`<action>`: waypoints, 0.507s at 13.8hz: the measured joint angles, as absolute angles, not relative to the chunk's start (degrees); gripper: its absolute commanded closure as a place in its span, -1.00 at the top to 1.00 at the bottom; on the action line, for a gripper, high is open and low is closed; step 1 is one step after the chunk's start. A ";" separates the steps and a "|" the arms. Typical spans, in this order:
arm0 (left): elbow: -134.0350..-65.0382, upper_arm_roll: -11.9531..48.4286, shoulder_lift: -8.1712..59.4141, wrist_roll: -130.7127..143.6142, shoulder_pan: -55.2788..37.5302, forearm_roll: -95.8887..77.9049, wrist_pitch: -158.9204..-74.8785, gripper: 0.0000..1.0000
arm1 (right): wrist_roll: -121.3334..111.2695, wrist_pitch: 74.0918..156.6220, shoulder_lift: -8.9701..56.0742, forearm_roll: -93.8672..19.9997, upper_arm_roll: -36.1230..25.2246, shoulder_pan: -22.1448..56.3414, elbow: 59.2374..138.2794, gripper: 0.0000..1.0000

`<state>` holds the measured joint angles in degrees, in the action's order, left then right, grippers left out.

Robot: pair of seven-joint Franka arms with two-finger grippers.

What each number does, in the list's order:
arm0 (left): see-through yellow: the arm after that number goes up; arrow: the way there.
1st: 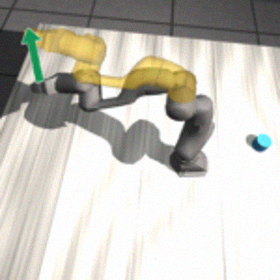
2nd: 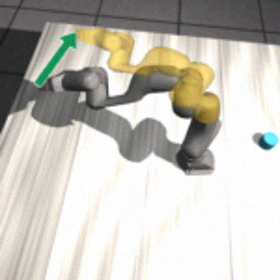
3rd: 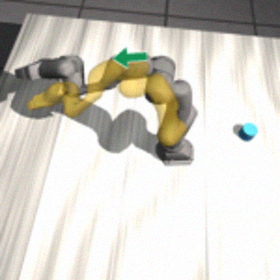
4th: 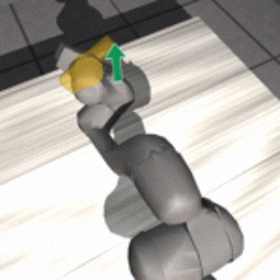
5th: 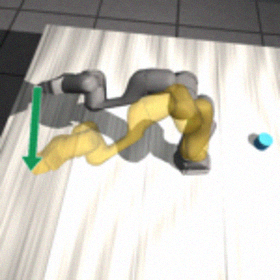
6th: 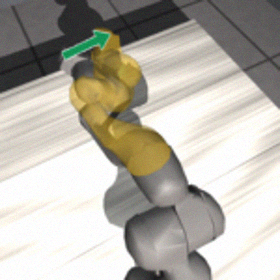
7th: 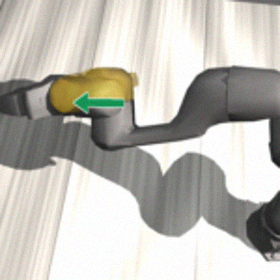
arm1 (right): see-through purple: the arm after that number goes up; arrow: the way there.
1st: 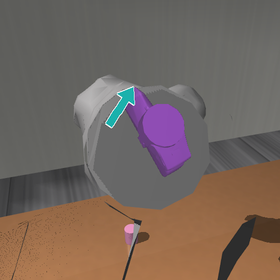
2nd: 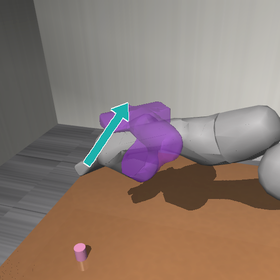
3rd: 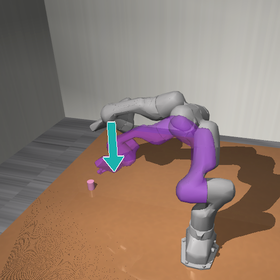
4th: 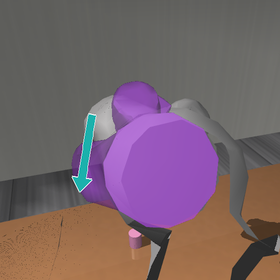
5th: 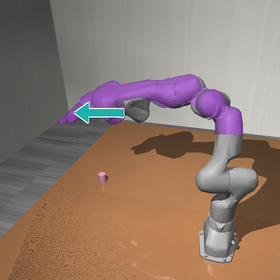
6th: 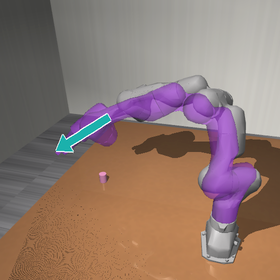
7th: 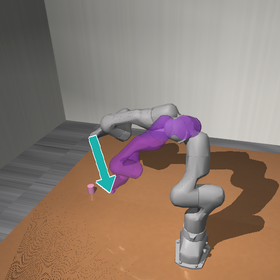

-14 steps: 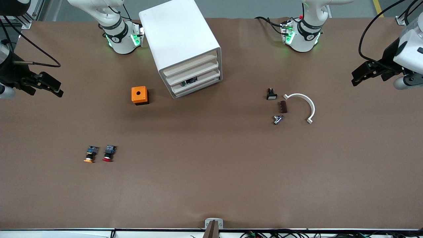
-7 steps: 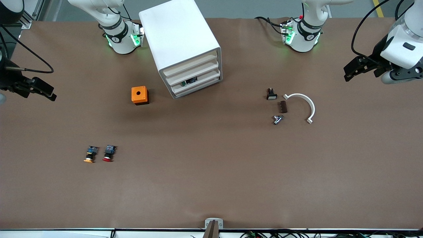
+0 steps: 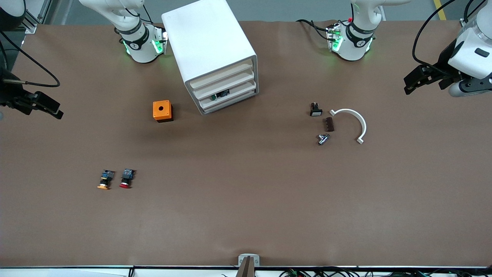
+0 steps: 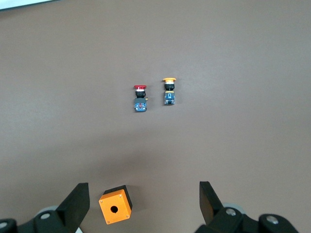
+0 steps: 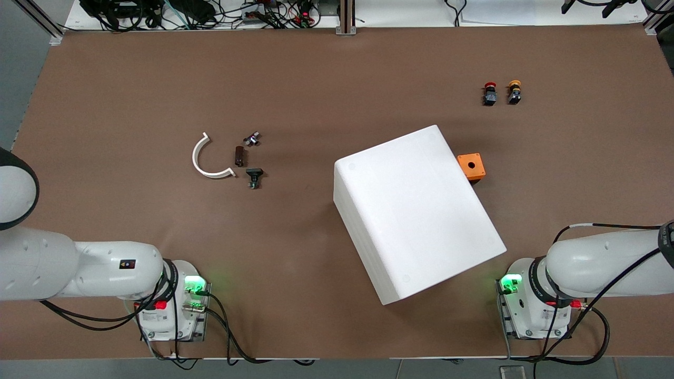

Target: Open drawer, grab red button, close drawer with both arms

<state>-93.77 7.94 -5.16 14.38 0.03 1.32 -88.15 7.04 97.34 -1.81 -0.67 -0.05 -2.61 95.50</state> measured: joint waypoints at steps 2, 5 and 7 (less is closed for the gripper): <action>-93.66 7.94 -5.03 14.18 0.03 1.32 -88.33 0.99 | 7.04 97.34 -1.81 -0.67 -0.01 -2.67 95.50 1.00; -93.60 7.94 -4.83 13.94 0.03 1.32 -88.46 0.99 | 7.04 97.45 -1.81 -0.67 0.24 -2.65 95.50 1.00; -93.18 7.94 -4.69 13.93 0.03 1.32 -88.59 0.99 | 7.04 97.46 -1.81 -0.67 0.28 -2.65 95.51 1.00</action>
